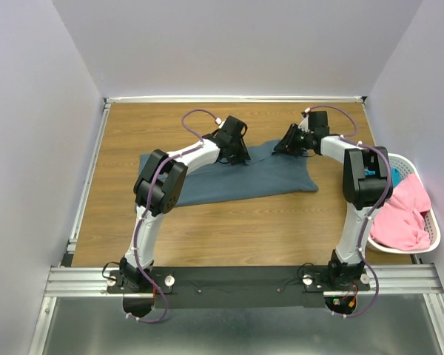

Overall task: Fold and stack the t-shirts
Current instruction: Fold the tshirt

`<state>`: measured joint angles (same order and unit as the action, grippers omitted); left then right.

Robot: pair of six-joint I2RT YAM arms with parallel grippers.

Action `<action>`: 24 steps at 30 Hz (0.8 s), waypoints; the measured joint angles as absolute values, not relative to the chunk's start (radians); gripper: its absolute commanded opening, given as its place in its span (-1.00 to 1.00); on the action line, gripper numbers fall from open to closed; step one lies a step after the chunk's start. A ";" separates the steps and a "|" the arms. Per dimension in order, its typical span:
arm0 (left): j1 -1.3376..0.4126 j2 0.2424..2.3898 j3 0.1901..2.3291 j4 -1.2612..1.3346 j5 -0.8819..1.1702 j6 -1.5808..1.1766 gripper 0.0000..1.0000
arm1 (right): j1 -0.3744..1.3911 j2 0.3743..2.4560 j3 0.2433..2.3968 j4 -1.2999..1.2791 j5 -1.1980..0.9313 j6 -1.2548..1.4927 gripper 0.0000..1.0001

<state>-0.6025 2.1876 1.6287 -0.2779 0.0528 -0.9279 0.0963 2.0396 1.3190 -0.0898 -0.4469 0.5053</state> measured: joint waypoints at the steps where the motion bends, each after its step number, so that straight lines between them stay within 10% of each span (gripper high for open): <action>1: -0.603 2.188 1.629 -0.278 0.052 -0.928 -0.40 | 0.096 2.045 1.319 -0.090 -0.449 0.506 -0.20; 11: -0.603 2.186 1.629 -0.279 0.039 -0.920 -1.00 | 0.096 2.063 1.319 -0.086 -0.453 0.511 -0.93; 24: -0.602 2.132 1.658 -0.348 0.043 -0.884 -1.00 | 0.096 1.946 1.325 -0.222 -0.339 0.442 -0.99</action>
<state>-0.6018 2.1319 1.6585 -0.3477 0.0433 -0.8845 0.0963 1.9465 1.3251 -0.2218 -0.3386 0.4419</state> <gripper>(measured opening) 0.010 0.012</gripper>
